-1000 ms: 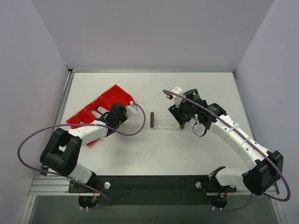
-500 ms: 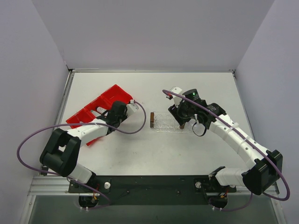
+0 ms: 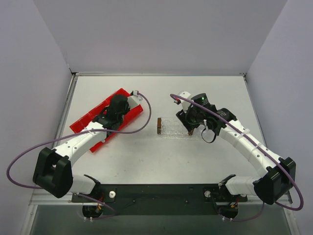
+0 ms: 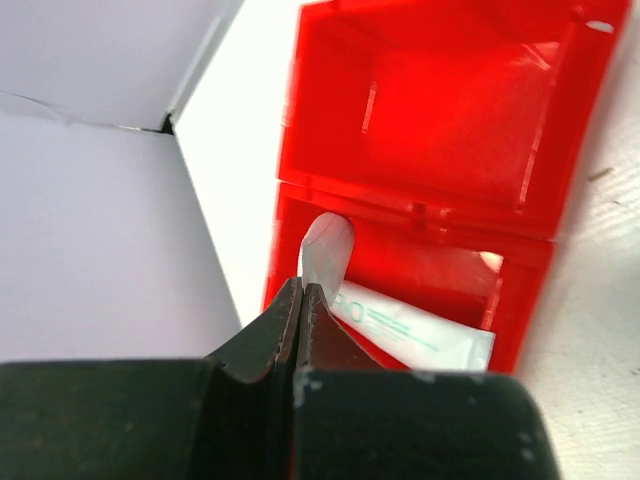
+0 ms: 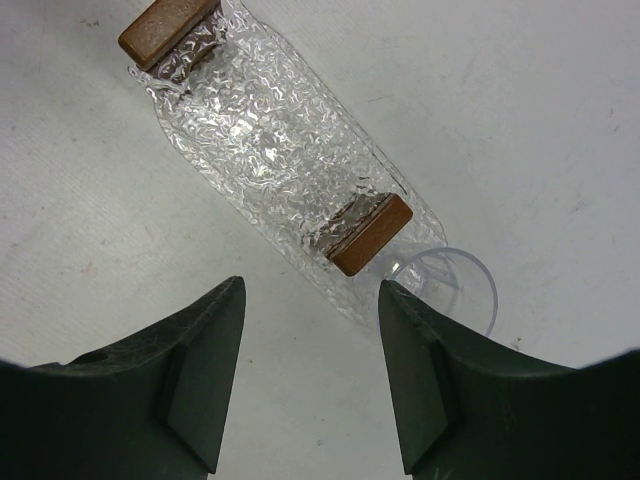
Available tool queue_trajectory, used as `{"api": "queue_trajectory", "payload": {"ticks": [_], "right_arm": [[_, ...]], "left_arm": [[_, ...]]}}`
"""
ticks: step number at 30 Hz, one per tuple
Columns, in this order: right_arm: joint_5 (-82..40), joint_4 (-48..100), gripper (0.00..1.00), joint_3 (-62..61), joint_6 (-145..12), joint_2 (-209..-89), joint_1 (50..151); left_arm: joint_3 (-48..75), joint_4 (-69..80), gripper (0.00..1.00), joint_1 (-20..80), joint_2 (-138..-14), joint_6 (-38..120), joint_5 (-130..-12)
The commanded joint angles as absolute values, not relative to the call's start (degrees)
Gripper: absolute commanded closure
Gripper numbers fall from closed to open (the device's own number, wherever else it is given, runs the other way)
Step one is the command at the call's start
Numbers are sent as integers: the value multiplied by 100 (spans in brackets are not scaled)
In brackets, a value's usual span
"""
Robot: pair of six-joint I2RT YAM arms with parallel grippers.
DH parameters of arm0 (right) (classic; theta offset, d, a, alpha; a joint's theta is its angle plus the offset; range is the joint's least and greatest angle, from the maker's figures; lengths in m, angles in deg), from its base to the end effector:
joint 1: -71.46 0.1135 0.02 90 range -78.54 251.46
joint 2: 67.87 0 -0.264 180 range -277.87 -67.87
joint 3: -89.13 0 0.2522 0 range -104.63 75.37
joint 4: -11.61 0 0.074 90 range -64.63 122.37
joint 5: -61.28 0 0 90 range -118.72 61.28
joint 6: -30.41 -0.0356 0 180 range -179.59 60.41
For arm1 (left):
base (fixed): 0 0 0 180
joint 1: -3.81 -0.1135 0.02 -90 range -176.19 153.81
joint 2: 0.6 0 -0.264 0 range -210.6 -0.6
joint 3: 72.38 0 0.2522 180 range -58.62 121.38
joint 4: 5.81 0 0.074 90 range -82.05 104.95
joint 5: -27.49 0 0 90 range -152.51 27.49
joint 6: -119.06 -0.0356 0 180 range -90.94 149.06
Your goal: Prepare toiletry sets of a toothbrush and toothpaste on the tray
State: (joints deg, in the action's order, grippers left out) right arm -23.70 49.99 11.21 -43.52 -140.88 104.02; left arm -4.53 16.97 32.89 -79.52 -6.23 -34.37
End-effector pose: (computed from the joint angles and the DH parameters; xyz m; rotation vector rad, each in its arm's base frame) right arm 0.2389 0.1562 0.3272 -0.9372 1.9504 0.2607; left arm 0.2741 -0.1332 0.2654 0.8901 1.9467 0.5923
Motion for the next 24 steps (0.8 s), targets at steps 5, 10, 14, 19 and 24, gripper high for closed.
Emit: {"api": "queue_trajectory", "payload": {"ticks": [5,10,14,19,24], "right_arm": [[-2266,5033,49,1104,-4430,-14178,10354],[-1977,5059,49,1025,-4500,-14117,10285],[-734,5112,48,771,-4527,-14038,9986],[1282,5138,48,296,-4457,-14003,9283],[2365,5200,48,-231,-4184,-13968,9124]], "left_arm": [[641,2034,100,3202,-7505,-988,-3227],[1326,2972,100,3202,-7242,-567,-3727],[1818,3668,100,3202,-6943,30,-4694],[2566,4608,100,3193,-6907,435,-6194],[3312,5207,100,3211,-7056,752,-7532]]}}
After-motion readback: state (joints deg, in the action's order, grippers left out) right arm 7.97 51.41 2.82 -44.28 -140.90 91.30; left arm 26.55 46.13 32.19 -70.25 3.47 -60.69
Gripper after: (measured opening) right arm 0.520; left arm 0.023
